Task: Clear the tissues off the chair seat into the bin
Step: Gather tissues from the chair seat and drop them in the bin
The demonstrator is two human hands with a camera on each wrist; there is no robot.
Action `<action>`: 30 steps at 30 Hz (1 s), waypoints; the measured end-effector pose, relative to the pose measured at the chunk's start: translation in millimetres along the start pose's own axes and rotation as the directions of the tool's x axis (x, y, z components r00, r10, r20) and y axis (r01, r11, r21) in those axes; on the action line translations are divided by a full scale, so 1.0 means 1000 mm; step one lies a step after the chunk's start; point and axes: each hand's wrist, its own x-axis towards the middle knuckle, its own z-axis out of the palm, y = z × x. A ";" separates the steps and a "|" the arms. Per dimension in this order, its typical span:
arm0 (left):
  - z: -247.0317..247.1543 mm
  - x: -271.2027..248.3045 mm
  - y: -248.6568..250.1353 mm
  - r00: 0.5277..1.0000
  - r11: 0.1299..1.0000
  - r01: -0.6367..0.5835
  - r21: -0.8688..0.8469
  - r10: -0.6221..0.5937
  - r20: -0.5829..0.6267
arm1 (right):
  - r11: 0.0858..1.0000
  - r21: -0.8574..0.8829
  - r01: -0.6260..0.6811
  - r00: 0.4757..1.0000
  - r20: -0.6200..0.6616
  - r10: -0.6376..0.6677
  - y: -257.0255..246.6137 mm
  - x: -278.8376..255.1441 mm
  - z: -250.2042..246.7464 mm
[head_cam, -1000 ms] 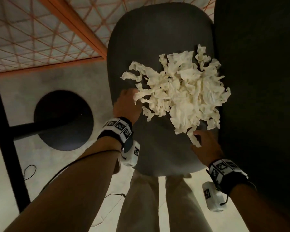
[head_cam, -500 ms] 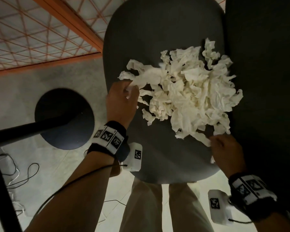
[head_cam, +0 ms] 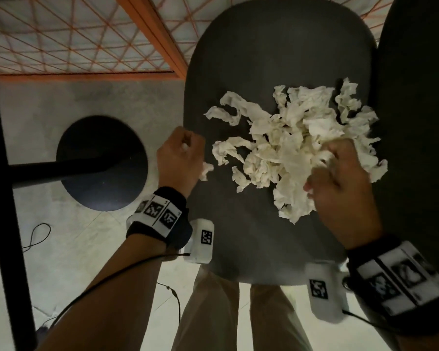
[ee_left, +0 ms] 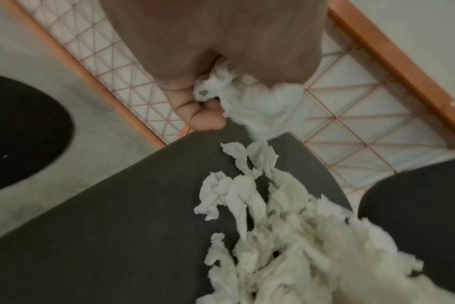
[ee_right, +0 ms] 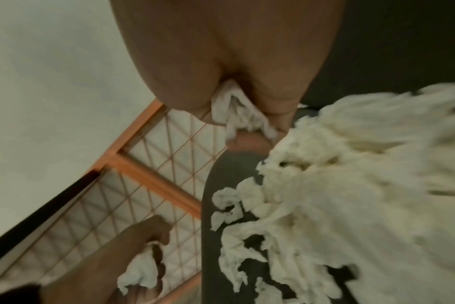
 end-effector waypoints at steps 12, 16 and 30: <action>0.044 0.030 -0.039 0.925 0.889 -0.146 0.433 -0.032 0.377 | 0.732 -0.658 0.176 0.906 0.399 0.142 0.031 0.095 0.131; 0.039 0.023 -0.051 0.943 0.938 -0.065 0.341 -0.054 0.328 | 0.765 -0.628 0.142 0.937 0.335 0.101 0.035 0.091 0.127; 0.022 0.053 0.005 0.976 0.985 -0.018 0.171 -0.020 0.218 | 0.992 -0.126 0.012 1.000 -0.019 -0.015 -0.003 0.098 0.079</action>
